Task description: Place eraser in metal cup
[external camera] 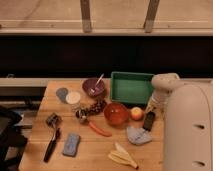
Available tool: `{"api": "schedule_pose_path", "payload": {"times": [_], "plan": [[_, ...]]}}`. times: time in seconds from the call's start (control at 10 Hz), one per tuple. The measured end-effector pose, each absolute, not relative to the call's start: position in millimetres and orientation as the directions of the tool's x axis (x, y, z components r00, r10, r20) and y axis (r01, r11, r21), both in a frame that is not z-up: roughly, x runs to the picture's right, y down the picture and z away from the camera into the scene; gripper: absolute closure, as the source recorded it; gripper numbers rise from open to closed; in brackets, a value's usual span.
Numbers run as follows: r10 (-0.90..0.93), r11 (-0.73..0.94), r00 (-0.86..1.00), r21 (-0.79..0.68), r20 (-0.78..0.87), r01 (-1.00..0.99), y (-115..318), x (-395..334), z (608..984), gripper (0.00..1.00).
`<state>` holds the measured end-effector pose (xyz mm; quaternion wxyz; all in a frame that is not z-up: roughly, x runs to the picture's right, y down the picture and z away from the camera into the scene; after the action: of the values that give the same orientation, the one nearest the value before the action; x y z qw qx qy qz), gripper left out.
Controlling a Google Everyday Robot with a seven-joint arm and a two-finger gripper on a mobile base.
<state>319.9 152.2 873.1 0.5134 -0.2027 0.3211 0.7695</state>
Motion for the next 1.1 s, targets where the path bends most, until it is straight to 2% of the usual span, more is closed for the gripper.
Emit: {"api": "schedule_pose_path", "payload": {"times": [0.1,0.2,0.6,0.7,1.1], "plan": [[0.659,-0.265,-0.388,0.284,-0.644,-0.921,153,319,874,0.37],[0.659,-0.26,-0.38,0.278,-0.649,-0.925,155,317,874,0.42],[0.666,-0.242,-0.351,0.255,-0.658,-0.936,156,310,875,0.83],[0.67,-0.239,-0.346,0.25,-0.657,-0.938,155,309,874,0.89],[0.689,-0.259,-0.346,0.229,-0.637,-0.938,146,315,854,0.91]]}}
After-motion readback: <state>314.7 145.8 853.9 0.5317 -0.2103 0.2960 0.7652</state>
